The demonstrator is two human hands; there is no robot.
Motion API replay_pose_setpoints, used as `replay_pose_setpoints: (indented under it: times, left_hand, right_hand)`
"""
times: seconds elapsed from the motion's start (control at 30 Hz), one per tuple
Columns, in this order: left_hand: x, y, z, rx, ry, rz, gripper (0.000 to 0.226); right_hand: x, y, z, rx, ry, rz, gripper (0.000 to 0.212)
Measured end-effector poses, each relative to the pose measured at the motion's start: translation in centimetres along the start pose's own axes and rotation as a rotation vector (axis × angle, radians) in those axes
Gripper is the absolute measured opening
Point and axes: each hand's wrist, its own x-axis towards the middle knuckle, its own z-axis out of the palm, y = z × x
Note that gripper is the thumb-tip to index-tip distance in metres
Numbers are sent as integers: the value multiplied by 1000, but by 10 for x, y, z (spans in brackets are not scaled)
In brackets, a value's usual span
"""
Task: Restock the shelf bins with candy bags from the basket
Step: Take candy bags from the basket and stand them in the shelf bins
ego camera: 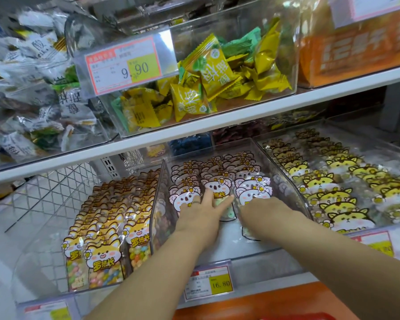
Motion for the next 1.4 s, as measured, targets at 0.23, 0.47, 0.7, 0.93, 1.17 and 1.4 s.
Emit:
replay_pose_setpoints:
  times: [0.23,0.47,0.7,0.93,1.17,1.4]
  left_hand:
    - [18,-3,-8,-429,327,-112,66]
    - [32,-13,-14,-617,376,-121,24]
    - [34,-15,-23,-759,464,-178,20]
    - [23,-12,-20,-800,638,-196,27]
    - [11,-10,-32,-817,869,-276,34]
    - [32,-4,-13,-587,469,-278,43]
  right_hand:
    - [2,7,2,162,-93,-61,32]
    - [6,12,4,185,-90,-82,13]
    - [12,12,7,208,-78,-89,9]
    - [13,10,4,355,-45,-53,8]
    - [10,3,7,307,9,-23,3]
    - [6,7,6,356,11,-27,14]
